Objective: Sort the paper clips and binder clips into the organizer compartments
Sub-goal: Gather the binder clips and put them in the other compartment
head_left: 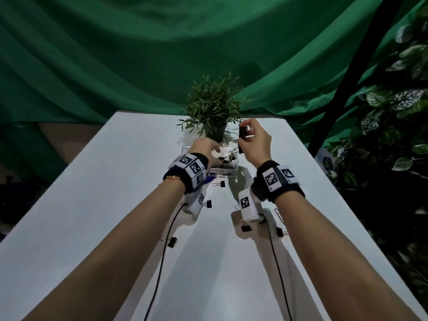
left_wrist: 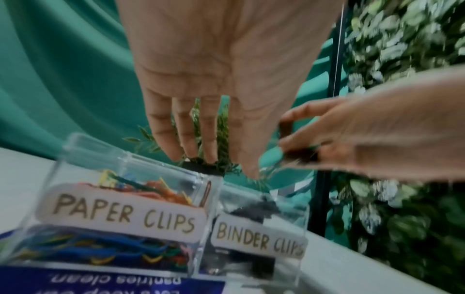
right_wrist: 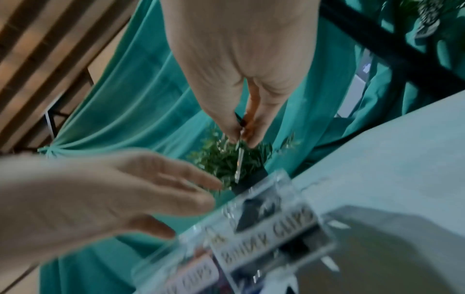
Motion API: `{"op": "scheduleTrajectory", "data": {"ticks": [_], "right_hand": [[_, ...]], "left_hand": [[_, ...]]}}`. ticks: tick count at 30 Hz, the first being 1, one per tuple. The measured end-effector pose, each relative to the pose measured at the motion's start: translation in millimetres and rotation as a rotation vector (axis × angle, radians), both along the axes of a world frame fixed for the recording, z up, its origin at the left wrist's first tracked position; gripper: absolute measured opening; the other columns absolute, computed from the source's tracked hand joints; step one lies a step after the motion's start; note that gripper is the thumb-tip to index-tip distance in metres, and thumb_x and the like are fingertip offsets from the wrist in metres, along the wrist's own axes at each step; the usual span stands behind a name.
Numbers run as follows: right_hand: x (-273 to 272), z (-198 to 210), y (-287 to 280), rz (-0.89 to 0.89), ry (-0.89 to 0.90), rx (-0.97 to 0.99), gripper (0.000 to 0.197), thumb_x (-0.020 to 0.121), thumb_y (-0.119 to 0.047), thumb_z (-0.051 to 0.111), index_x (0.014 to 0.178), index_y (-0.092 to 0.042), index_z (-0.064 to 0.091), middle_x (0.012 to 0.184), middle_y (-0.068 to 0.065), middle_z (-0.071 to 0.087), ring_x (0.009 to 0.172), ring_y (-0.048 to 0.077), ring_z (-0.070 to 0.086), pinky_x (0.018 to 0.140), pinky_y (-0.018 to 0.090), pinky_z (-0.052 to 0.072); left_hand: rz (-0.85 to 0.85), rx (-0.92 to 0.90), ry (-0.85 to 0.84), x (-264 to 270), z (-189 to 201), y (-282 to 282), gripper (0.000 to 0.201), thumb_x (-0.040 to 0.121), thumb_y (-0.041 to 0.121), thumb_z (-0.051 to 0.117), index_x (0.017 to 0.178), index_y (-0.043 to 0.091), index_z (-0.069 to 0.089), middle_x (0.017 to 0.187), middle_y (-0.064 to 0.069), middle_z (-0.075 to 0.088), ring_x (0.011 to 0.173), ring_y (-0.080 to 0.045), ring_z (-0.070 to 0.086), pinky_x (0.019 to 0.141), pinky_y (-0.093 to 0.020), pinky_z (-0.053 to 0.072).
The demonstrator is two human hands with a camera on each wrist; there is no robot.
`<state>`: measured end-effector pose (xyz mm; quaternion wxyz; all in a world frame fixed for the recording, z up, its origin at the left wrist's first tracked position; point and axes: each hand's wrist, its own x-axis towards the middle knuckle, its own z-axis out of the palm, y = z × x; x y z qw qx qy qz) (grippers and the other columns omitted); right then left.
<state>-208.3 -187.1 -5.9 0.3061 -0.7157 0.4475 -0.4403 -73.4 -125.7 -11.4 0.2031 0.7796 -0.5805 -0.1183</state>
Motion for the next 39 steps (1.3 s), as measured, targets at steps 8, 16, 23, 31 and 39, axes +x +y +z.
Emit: {"op": "scheduleTrajectory", "data": {"ticks": [8, 16, 23, 31, 39], "right_hand": [[26.3, -38.7, -2.9, 0.167, 0.308, -0.151, 0.027, 0.08, -0.009, 0.067, 0.104, -0.02, 0.062, 0.097, 0.004, 0.063, 0.085, 0.021, 0.058, 0.081, 0.039, 0.052], [14.3, -14.0, 9.2, 0.268, 1.053, -0.049, 0.042, 0.101, -0.034, 0.027, 0.108, -0.017, 0.064, 0.117, 0.01, 0.063, 0.122, 0.029, 0.047, 0.102, 0.054, 0.025], [-3.4, -6.5, 28.4, 0.358, 1.068, -0.044, 0.049, 0.103, -0.039, 0.018, 0.15, -0.027, 0.024, 0.157, 0.0, 0.028, 0.146, 0.023, 0.02, 0.111, 0.065, 0.012], [-46.5, -0.4, 36.7, 0.117, 0.875, -0.125, 0.04, 0.094, -0.03, 0.047, 0.133, -0.022, 0.05, 0.135, 0.013, 0.043, 0.128, 0.032, 0.04, 0.101, 0.048, 0.038], [-107.8, 1.8, 59.0, 0.207, 1.183, 0.402, 0.074, 0.081, -0.048, 0.068, 0.141, -0.019, 0.038, 0.137, 0.008, 0.048, 0.119, 0.025, 0.052, 0.087, 0.033, 0.044]], "left_hand": [[0.04, 0.116, -0.096, 25.3, 7.4, 51.8, 0.013, 0.085, 0.024, 0.066, 0.096, 0.018, 0.071, 0.106, -0.005, 0.07, 0.099, -0.025, 0.064, 0.083, -0.033, 0.053], [-0.133, 0.548, -0.14, 35.4, 7.4, 101.8, 0.057, 0.058, 0.045, 0.086, 0.103, 0.018, 0.063, 0.092, 0.001, 0.064, 0.086, -0.02, 0.067, 0.059, -0.023, 0.049], [-0.181, 0.74, -0.212, 18.9, 4.8, 120.4, 0.052, 0.06, 0.036, 0.087, 0.101, 0.011, 0.069, 0.102, -0.003, 0.073, 0.077, -0.014, 0.061, 0.052, -0.019, 0.044], [-0.198, 0.673, -0.226, 5.2, -7.1, 119.8, 0.038, 0.066, 0.026, 0.085, 0.092, 0.01, 0.063, 0.083, -0.003, 0.065, 0.065, -0.017, 0.061, 0.051, -0.019, 0.045], [-0.154, 0.477, -0.216, -29.3, -9.1, 83.5, 0.067, 0.076, 0.039, 0.076, 0.125, 0.002, 0.05, 0.123, -0.015, 0.059, 0.102, -0.028, 0.059, 0.074, -0.03, 0.048]]}}
